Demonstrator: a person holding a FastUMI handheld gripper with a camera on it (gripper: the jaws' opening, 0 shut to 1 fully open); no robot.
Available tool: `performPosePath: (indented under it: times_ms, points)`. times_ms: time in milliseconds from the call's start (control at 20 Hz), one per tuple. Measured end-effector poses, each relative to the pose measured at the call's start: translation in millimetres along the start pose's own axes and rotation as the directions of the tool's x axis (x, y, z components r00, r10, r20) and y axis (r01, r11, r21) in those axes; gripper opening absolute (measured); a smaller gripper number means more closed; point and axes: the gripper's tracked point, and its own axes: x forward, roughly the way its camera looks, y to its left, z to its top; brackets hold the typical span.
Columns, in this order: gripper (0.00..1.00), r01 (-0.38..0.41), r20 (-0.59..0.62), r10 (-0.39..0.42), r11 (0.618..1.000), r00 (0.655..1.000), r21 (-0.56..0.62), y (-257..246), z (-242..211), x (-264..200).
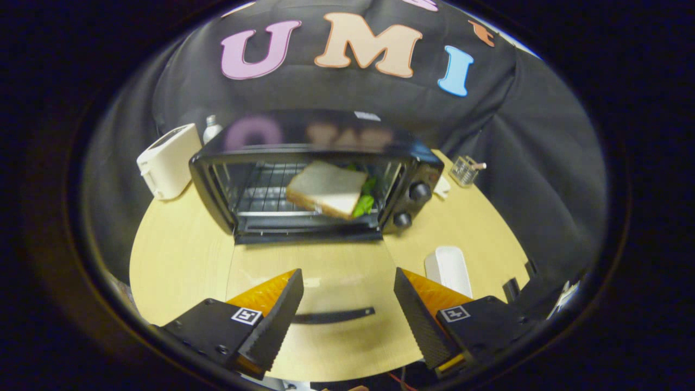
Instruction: Open the toaster oven, put the food inside, and close the toaster oven door.
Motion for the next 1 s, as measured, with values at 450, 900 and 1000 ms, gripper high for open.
performPosePath:
  times_ms: [450,900,1000]
  points:
    - [1.00,-0.107,-0.201,0.091,0.992,0.975,-0.069,39,-104,8]
    - [1.00,-0.110,-0.204,0.091,0.990,0.975,-0.087,68,-104,33]
    - [1.00,-0.095,-0.215,0.070,0.990,0.974,-0.107,65,-105,36]
